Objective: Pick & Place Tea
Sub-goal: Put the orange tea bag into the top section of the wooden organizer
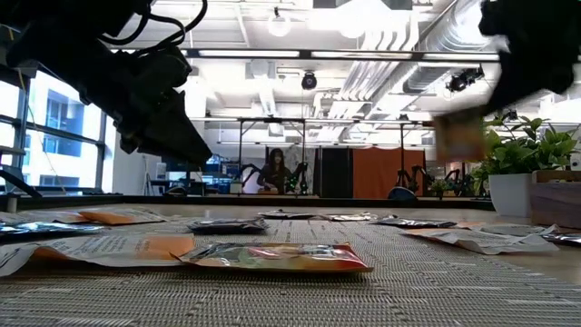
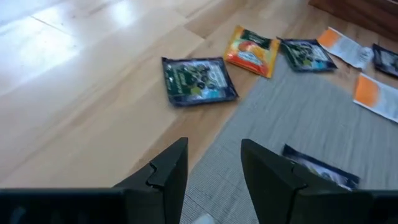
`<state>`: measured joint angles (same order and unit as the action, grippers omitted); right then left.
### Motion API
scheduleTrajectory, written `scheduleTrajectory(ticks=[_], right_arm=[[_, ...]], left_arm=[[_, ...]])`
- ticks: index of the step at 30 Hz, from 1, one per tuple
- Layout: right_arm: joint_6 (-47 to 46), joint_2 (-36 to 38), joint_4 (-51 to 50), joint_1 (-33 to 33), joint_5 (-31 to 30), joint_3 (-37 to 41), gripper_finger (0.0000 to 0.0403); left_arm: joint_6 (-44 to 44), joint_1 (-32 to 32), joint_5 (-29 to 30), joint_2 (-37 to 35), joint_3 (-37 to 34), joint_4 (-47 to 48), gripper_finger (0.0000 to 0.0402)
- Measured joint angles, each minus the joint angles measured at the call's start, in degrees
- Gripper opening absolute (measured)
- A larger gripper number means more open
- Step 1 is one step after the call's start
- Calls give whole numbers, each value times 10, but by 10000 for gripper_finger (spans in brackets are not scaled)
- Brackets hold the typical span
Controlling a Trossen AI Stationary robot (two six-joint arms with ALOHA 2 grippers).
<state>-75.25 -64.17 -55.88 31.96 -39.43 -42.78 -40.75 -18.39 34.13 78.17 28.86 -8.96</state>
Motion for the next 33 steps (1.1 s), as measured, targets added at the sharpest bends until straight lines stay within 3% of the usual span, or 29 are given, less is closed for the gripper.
scheduleTrajectory(ticks=[3, 11, 19, 27, 33], right_arm=[[-36, 0, -73, 2, 52, -3, 0], [-96, 2, -221, 46, 132, -104, 0], [-268, 2, -240, 120, 258, -42, 0], [-290, -6, -221, 125, 241, -2, 0], [-250, -11, -188, 115, 181, -3, 0]], left_arm=[[0, 0, -23, 0, 0, -3, 148], [0, 0, -72, 0, 0, -4, 147], [0, 0, -94, 0, 0, -4, 147], [0, 0, -94, 0, 0, -5, 147], [0, 0, -93, 0, 0, -6, 147]])
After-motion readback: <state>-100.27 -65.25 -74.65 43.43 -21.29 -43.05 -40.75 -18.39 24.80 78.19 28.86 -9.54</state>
